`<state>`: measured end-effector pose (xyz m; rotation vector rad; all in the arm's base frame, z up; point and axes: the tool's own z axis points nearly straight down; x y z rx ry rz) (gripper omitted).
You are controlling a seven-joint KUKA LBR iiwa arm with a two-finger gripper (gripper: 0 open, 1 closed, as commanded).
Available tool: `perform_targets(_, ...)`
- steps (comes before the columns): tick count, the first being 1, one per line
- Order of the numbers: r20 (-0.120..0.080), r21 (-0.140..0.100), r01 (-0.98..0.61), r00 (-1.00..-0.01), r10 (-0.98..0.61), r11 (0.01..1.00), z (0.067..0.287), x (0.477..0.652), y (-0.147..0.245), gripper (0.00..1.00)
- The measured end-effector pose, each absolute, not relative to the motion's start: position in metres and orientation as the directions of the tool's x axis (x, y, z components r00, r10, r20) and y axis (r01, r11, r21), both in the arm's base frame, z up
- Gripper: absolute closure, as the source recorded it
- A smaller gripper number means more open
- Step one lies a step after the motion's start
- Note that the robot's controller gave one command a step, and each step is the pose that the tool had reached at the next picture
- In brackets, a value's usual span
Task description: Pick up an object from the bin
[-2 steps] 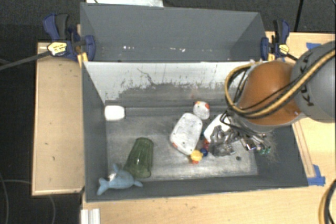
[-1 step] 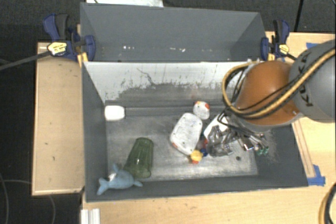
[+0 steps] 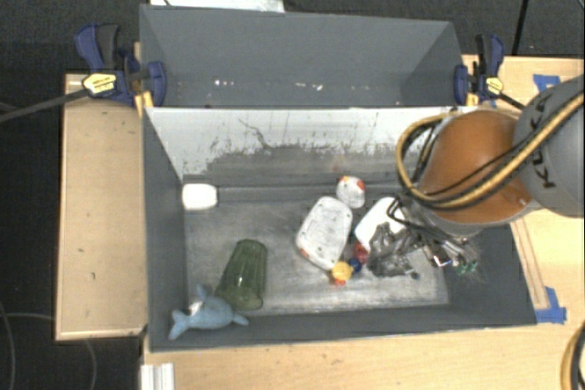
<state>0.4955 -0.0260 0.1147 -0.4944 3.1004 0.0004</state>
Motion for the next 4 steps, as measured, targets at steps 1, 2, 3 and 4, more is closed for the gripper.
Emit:
perform_targets(1,-0.001,0.001,-0.294,-0.956,-0.294,0.956,0.117,0.488,-0.036,1.0)
perform_targets(2,-0.004,0.0,-0.283,-0.959,-0.283,0.959,0.122,0.489,0.01,0.0)
perform_targets(3,-0.003,0.0,-0.284,-0.959,-0.284,0.959,0.122,0.489,0.01,0.0)
perform_targets(4,-0.007,-0.002,-0.329,-0.944,-0.329,0.944,0.108,0.504,0.011,0.0)
